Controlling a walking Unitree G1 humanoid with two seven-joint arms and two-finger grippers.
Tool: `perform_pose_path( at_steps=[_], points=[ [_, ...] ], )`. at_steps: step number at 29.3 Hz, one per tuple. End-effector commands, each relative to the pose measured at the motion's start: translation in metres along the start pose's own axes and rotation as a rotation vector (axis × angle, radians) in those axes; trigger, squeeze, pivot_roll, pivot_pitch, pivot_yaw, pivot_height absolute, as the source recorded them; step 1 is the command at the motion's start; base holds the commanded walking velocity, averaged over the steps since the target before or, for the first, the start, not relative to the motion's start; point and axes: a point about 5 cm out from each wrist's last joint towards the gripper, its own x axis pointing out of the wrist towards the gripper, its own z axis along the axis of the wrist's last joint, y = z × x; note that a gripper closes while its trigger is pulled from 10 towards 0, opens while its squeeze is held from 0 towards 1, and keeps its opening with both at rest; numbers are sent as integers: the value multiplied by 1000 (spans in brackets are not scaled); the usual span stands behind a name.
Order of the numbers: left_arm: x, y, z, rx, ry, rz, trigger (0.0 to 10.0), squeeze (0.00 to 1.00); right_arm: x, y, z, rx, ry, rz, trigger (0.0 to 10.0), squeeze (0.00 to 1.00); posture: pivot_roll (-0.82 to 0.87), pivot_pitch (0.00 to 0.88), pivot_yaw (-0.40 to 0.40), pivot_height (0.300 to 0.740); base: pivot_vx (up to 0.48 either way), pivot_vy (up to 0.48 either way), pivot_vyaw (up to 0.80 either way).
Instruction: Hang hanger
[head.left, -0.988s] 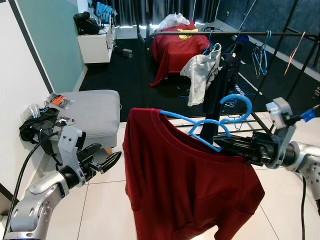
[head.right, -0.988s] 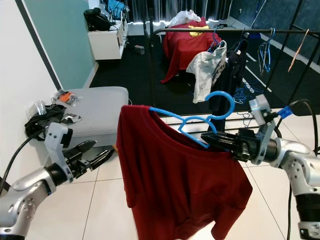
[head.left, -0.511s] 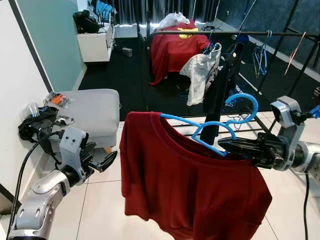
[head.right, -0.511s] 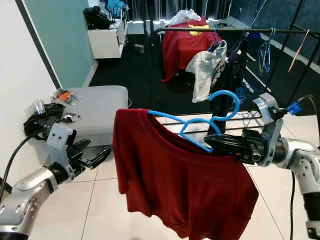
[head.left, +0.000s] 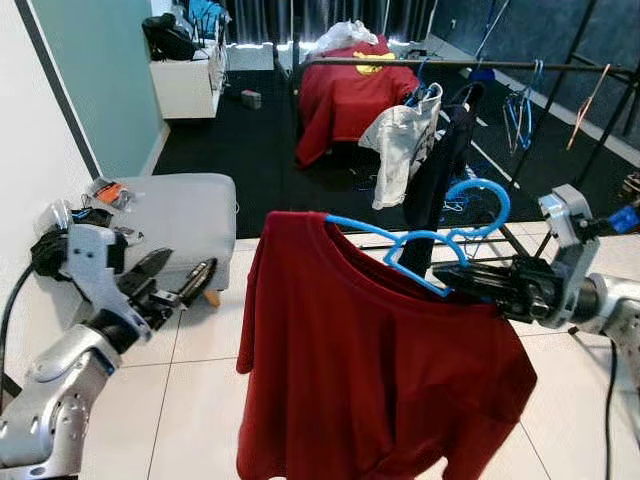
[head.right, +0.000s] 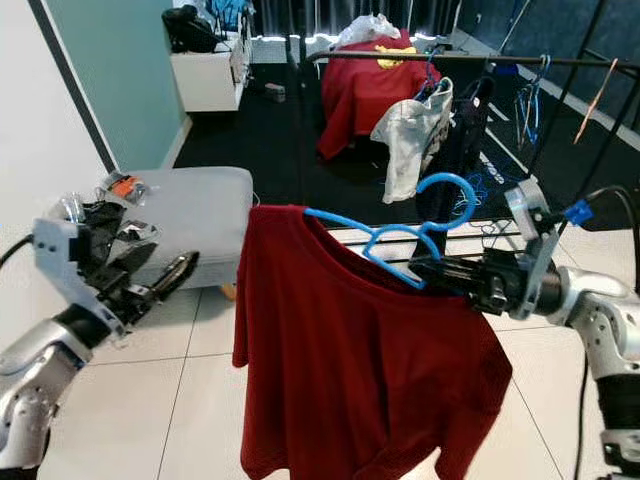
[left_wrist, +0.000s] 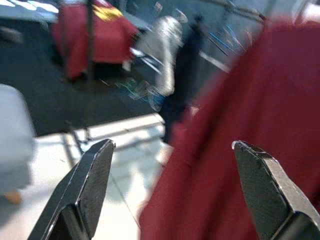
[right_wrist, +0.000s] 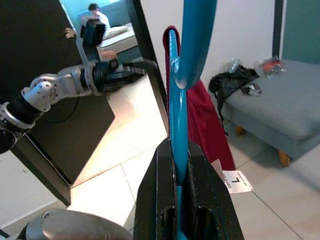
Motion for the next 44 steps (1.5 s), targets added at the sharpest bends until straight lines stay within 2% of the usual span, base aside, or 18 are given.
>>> perform_pose_path(
  at_steps=[1,3,6,7,10,13,14,15,16,17,23,27,29,32,37,39,44],
  points=[
    [1,-4,-3,35,65,-11,10000,1000,1,0,6,-25,-16,7,10000,0,-78,32,-30,740,0,0,0],
    [9,-10,-10,59,130,25,10000,1000,2,-1,6,-26,-21,13,10000,0,-79,32,-29,740,0,0,0],
    [15,-13,-13,69,152,55,10000,1000,3,0,6,-23,-23,19,10000,0,-84,33,-31,740,0,0,0],
    [21,-16,-14,69,161,82,10000,1000,4,1,5,-22,-22,25,10000,0,-89,33,-33,740,0,0,0],
    [29,-19,-13,56,154,108,10000,1000,4,2,5,-20,-20,30,10000,0,-95,34,-33,740,0,0,0],
    [40,-29,-3,18,99,123,10000,1000,6,3,3,-21,-6,31,10000,0,-100,35,-36,740,0,0,0],
    [41,-32,0,11,85,115,10000,855,7,3,2,-23,1,29,10000,0,-101,37,-37,740,0,0,0],
    [41,-32,0,11,85,115,10000,855,7,3,2,-23,1,29,10000,0,-101,37,-37,740,0,0,0],
    [40,-39,6,-10,55,90,10000,204,10,2,0,-29,16,18,10000,0,-98,39,-41,740,0,0,0],
    [38,-42,10,-25,40,69,10000,0,11,1,-2,-35,24,7,10000,0,-97,40,-42,740,0,0,0],
    [32,-52,16,-51,19,-2,10000,0,15,-6,-5,-61,45,-68,10000,0,-90,40,-49,740,0,0,0],
    [27,-56,14,-29,46,-38,10000,0,22,-10,-5,-85,30,-103,10000,0,-85,37,-51,740,0,0,0],
    [32,-60,12,-24,60,-30,10000,0,29,-7,-2,-81,-3,-88,10000,0,-84,32,-51,740,0,0,0],
    [33,-61,11,-23,65,-26,10000,0,30,-6,-1,-81,-8,-84,10000,0,-84,32,-51,740,0,0,0],
    [43,-61,1,-8,98,40,10000,0,42,-2,-2,-81,-26,-69,10000,0,-88,22,-49,740,0,0,0],
    [53,-55,-3,4,103,115,10000,0,57,3,-10,-84,-28,-61,10000,0,-87,15,-44,740,0,0,0],
    [59,-49,-3,9,96,162,10000,0,64,6,-15,-88,-25,-56,10000,0,-87,9,-40,740,0,0,0]
  ],
)
